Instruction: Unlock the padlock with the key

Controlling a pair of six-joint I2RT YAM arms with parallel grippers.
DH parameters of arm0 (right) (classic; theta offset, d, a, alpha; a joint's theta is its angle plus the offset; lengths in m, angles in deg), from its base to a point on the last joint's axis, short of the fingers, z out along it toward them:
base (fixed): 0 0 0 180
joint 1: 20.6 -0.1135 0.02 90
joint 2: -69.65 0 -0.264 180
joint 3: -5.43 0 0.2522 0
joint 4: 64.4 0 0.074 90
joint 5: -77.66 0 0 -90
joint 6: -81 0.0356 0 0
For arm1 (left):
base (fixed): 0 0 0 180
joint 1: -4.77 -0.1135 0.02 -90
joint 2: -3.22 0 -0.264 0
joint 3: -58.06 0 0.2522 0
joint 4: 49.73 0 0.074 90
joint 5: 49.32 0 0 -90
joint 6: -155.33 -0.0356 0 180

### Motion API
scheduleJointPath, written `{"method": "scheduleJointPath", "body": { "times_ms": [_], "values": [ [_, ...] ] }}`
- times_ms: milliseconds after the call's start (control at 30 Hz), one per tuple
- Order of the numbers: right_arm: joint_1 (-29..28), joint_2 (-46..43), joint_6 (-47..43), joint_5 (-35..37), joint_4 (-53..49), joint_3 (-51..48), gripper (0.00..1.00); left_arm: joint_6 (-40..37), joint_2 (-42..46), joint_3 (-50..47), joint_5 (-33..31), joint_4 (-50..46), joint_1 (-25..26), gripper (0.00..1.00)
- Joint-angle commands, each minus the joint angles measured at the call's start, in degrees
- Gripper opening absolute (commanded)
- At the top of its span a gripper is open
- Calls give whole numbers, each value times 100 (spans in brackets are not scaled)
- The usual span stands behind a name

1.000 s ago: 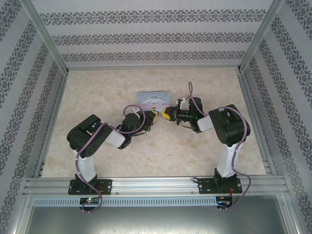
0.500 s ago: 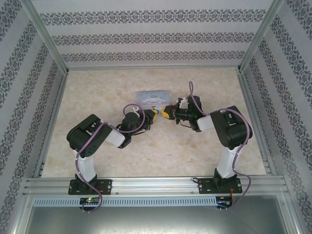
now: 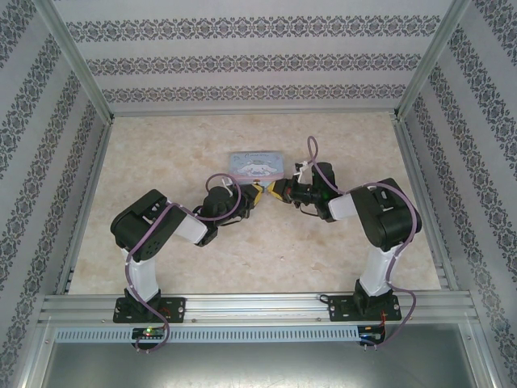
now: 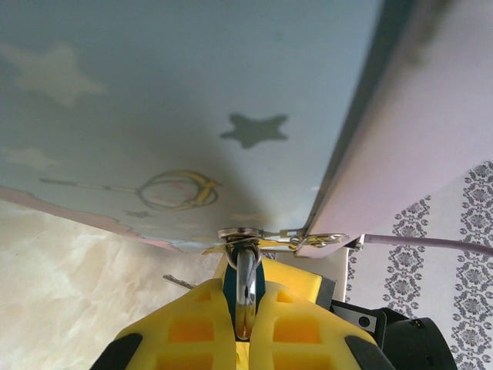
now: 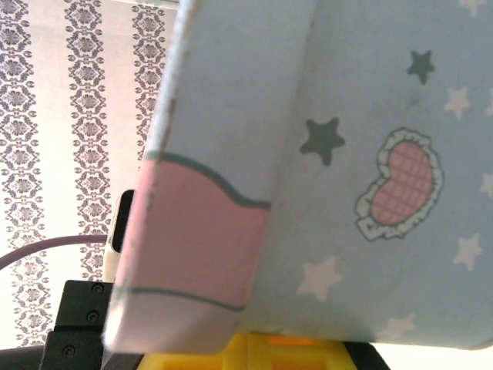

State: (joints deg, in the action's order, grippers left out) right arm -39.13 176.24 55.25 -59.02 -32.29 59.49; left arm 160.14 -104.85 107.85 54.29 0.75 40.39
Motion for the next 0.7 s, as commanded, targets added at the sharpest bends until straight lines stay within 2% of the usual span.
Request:
{"method": "scheduleJointPath", "body": {
  "times_ms": [0, 167, 233, 333, 667],
  "values": [
    [-153, -144, -137, 464, 345, -4, 0, -39, 148, 144, 1354, 781, 419, 0],
    [-675, 79, 1314, 446, 1226, 400, 0, -97, 102, 202, 1455, 767, 440, 0],
    [-726, 219, 1591, 418, 1375, 585, 0, -94, 102, 186, 1495, 757, 438, 0],
    [-532, 179, 1266, 446, 901, 595, 0, -106, 174, 116, 1494, 717, 438, 0],
    [-152, 222, 1069, 132, 990, 253, 0, -155, 205, 116, 1509, 650, 437, 0]
  ]
}}
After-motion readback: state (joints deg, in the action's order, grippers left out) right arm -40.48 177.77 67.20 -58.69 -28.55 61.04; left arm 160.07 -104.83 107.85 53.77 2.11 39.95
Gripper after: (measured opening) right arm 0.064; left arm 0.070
